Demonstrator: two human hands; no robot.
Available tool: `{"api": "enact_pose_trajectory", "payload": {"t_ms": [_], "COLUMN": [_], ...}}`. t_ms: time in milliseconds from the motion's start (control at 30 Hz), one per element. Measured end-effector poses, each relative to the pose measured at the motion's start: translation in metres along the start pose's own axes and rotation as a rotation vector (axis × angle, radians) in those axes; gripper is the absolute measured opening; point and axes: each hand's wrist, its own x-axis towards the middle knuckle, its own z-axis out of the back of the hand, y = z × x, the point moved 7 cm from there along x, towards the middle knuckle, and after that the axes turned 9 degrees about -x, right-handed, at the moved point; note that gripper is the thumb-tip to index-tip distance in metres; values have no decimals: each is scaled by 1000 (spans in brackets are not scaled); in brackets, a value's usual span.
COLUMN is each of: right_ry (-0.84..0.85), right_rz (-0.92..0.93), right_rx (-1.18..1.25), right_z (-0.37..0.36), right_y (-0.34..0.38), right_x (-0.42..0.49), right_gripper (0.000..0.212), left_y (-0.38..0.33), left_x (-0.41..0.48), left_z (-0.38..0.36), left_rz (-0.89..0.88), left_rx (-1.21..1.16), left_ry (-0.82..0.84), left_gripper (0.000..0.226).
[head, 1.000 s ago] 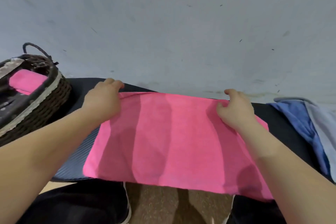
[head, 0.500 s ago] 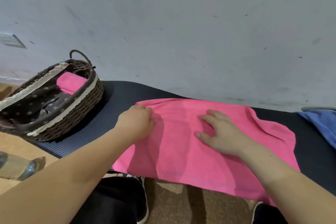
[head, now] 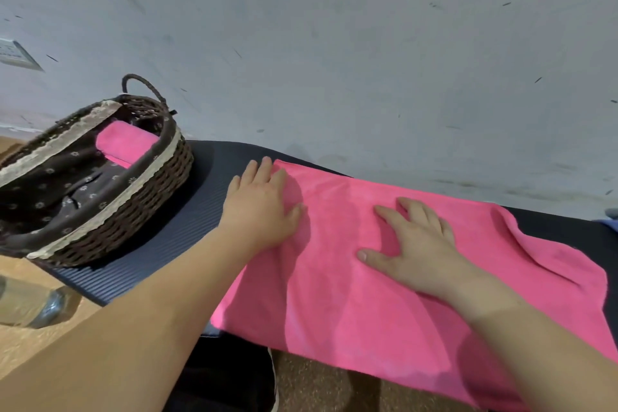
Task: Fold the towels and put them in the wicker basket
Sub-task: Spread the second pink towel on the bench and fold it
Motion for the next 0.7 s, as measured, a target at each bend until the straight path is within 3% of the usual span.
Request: {"api": "enact_pose_trajectory", "payload": {"t_ms": [67,267,467,700], "right_ry": [26,273,227,71], "right_rz": [-12,-183,-158,116], "right_rx": [-4,-51,-30,126], "right_z": [2,-3,-11,8], "right_y": [1,6,18,27], "right_x": [-2,-23,-17,-33], "right_gripper": [99,111,114,97], "left_y": [-16,-48,-19,30], "left_x": [-9,-58,-56,-63], "left_z": [0,-47,-48,-27], "left_rz": [-83,-96,-157,-132], "left_rx": [32,-40,-3,10], "left_ry": [20,446,341,261], "left_gripper": [76,106,103,102]}}
